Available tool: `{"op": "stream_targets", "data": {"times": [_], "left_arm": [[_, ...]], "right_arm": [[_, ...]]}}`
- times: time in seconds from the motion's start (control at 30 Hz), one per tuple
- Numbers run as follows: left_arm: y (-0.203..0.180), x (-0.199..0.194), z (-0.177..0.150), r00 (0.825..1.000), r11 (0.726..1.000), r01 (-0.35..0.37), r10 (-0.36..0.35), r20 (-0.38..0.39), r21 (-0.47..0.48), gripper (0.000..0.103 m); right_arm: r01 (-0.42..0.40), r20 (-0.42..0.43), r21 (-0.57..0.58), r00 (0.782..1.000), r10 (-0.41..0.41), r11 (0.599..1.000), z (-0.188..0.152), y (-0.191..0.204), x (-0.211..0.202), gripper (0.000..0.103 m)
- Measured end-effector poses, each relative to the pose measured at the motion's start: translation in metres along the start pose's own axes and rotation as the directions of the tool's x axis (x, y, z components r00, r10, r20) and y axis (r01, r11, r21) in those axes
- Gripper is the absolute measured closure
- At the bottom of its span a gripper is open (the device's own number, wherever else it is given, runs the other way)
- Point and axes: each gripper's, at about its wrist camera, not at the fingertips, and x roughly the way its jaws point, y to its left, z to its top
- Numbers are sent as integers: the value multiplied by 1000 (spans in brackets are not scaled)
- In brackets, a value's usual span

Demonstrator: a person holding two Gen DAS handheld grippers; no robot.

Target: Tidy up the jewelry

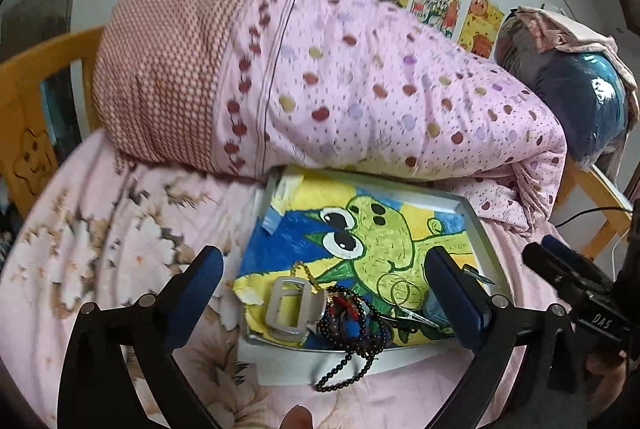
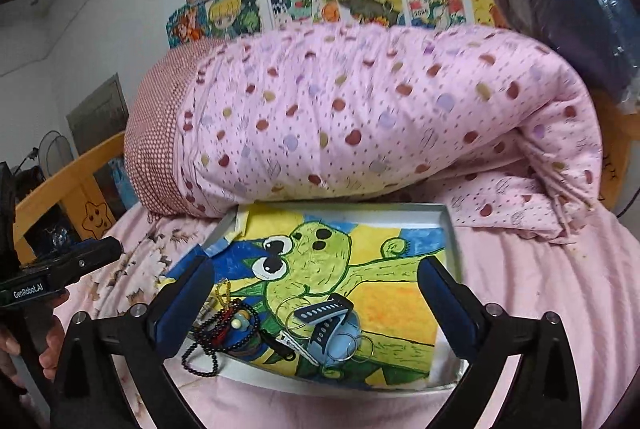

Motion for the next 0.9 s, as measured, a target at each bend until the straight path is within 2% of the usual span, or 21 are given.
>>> {"op": "stream_targets", "data": {"times": [0.33,0.7,0.9], "left_arm": [[-23,-58,-6,995,997,-46,40,87,68,2],[-46,-123,-36,985,993,-72,56,161,95,2],[-53,-156,-55,979,994,-77,60,192,81,2]], "right_arm": [[4,80,-29,997,-2,1000,-8,12,-73,0],[2,147,-94,989,11,996,-31,28,-146,0],[-32,159,-157,986,57,987,-52,38,-174,0]]}}
